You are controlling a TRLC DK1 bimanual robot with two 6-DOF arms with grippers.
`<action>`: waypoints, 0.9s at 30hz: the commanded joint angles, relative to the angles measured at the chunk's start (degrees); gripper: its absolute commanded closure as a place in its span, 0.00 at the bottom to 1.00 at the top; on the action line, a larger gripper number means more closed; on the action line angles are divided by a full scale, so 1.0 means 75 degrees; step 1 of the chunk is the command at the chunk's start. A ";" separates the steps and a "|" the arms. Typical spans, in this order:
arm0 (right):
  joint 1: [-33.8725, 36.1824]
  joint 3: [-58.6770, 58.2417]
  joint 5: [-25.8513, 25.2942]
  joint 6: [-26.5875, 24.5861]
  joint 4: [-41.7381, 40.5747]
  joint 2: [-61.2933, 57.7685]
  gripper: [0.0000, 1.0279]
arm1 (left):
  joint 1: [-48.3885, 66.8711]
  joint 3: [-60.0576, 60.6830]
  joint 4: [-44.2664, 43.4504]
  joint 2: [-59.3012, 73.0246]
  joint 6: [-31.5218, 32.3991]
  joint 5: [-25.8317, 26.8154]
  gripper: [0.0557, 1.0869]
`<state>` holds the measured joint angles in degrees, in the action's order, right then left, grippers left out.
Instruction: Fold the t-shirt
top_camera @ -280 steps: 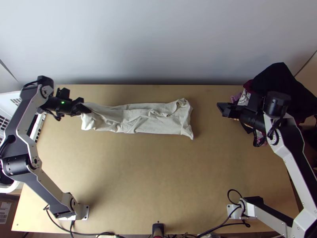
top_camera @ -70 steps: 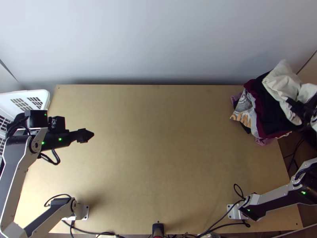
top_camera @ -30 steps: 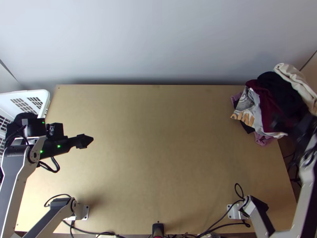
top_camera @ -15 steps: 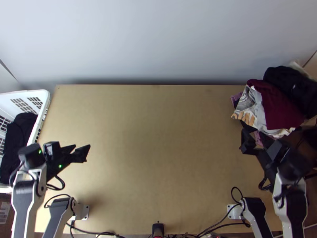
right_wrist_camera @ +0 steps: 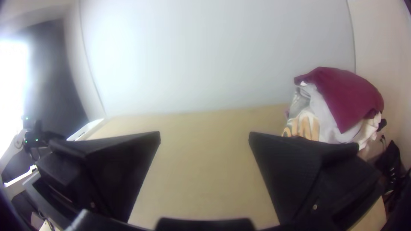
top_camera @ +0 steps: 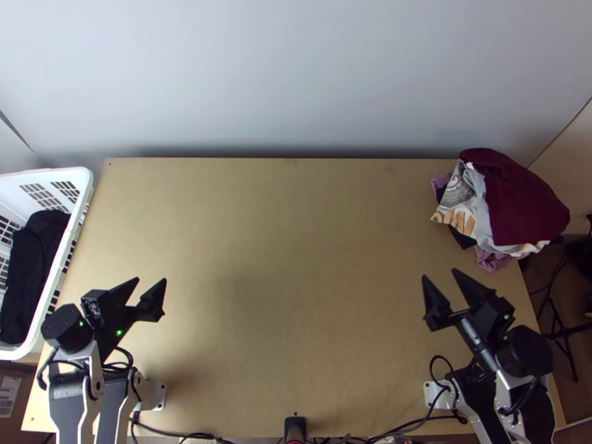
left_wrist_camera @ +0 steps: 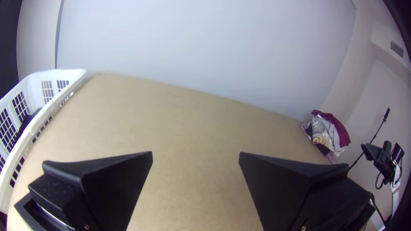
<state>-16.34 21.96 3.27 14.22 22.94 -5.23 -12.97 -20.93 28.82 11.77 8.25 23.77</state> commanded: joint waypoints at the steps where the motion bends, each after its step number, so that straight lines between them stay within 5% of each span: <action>1: -0.0775 -0.0525 0.0033 -0.0021 0.0422 0.0733 0.07 | -0.0052 0.0529 -0.0057 -0.1089 0.0423 0.0007 0.05; 13: -0.1150 -0.0713 0.0021 -0.0114 0.0457 0.0745 0.07 | 0.0698 0.0751 -0.0057 -0.1581 0.0576 0.0042 0.05; 27: -0.0470 -0.1111 0.0021 0.0014 0.0035 0.0745 0.07 | 0.1120 0.0939 -0.0186 -0.1593 0.0810 0.0112 0.05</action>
<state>-23.16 15.14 3.44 13.41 25.76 0.30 -5.87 -14.44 28.05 -0.01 13.10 24.38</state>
